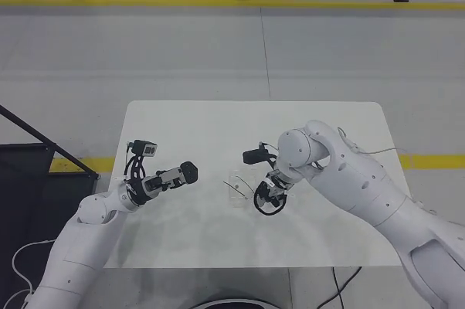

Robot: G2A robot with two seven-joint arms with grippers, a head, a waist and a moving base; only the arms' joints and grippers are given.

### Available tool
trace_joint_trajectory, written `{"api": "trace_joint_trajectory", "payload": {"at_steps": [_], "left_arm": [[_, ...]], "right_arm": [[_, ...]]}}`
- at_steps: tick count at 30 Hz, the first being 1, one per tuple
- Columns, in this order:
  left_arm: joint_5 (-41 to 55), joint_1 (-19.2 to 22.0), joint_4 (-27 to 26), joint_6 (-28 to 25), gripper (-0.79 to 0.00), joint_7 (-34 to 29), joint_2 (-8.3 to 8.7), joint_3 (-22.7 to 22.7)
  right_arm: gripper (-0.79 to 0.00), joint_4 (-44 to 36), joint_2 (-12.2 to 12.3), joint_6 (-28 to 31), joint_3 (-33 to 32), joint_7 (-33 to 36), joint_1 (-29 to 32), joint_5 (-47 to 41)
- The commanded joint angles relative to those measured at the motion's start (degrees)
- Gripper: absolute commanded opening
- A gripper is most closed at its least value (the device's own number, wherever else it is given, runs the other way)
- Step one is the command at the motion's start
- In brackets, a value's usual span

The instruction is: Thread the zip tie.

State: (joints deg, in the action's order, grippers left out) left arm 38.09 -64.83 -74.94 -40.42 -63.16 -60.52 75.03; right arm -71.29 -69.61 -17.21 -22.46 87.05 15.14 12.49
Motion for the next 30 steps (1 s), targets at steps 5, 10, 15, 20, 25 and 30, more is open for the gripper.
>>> {"api": "trace_joint_trajectory", "payload": {"at_steps": [5, 10, 15, 20, 25, 30], "left_arm": [[0.0, 0.0, 0.0, 0.0, 0.0, 0.0, 0.0, 0.0], [0.0, 0.0, 0.0, 0.0, 0.0, 0.0, 0.0, 0.0], [0.0, 0.0, 0.0, 0.0, 0.0, 0.0, 0.0, 0.0], [0.0, 0.0, 0.0, 0.0, 0.0, 0.0, 0.0, 0.0], [0.0, 0.0, 0.0, 0.0, 0.0, 0.0, 0.0, 0.0], [0.0, 0.0, 0.0, 0.0, 0.0, 0.0, 0.0, 0.0]], "right_arm": [[-0.477, 0.1, -0.6, -1.0, -0.1, -1.1, -0.2, -0.1], [-0.416, -0.5, -0.3, -0.3, -2.1, -4.9, 0.7, -0.2], [-0.265, -3.4, 1.8, 0.3, -6.2, -8.0, 3.8, 0.0], [-0.009, -8.1, 4.4, 0.4, -10.3, -8.0, 7.6, 1.7], [0.0, -11.2, 6.3, 0.7, -13.5, -7.3, 10.8, 3.0], [0.0, -15.4, 8.7, 3.5, -20.5, -14.1, 16.2, 1.7]]}}
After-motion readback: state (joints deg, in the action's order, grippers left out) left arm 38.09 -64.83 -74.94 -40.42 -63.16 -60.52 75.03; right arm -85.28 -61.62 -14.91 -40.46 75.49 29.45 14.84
